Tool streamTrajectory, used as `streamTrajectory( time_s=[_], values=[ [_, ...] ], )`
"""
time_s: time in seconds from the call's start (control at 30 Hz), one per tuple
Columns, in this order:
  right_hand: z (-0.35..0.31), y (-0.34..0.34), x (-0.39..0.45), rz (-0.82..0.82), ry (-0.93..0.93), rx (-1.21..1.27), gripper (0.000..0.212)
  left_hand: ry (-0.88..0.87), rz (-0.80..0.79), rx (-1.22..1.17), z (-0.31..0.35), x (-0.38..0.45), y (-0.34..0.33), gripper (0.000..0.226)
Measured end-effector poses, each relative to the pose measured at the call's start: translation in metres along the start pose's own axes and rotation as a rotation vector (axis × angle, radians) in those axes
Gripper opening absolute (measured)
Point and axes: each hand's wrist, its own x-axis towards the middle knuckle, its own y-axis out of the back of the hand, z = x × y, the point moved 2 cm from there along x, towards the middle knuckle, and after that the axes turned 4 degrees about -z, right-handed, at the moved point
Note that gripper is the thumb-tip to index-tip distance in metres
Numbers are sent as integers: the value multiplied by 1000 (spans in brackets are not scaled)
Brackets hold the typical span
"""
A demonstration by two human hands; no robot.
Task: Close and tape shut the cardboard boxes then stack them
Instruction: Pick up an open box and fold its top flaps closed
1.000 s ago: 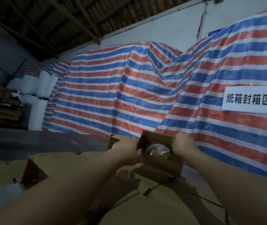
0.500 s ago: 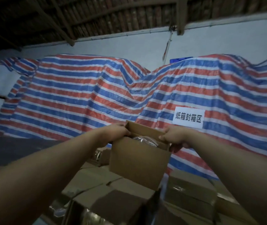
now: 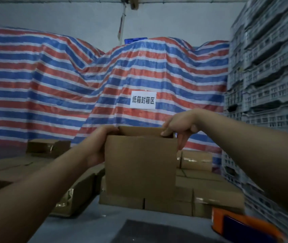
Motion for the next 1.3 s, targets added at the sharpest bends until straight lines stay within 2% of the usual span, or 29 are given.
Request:
streamTrajectory(
  time_s=[0.13, 0.3, 0.47, 0.63, 0.77, 1.0, 1.07, 1.2, 1.3],
  values=[
    [36, 4, -8, 55, -34, 42, 31, 24, 26, -54, -17, 9, -36, 22],
    [78, -20, 7, 63, -118, 158, 32, 43, 27, 14, -45, 24, -55, 19],
    [109, -47, 28, 0, -148, 229, 36, 121, 6, 18, -77, 35, -52, 18],
    [128, -72, 53, -51, -156, 242, 37, 202, 57, 4, -108, 39, -41, 20],
    [136, -88, 69, 5, -134, 265, 30, 237, 86, 3, -125, 42, -28, 31],
    [141, -93, 78, 80, -92, 377, 30, 196, 11, -15, -132, 53, -22, 23],
    [143, -100, 78, 113, -54, 516, 25, 193, -11, -40, -134, 54, -18, 26],
    [148, -127, 76, 165, 51, 1035, 20, 171, -17, -83, -146, 53, -17, 35],
    [149, -141, 74, 224, 112, 1225, 20, 125, -48, -131, -151, 52, -21, 40]
  ],
)
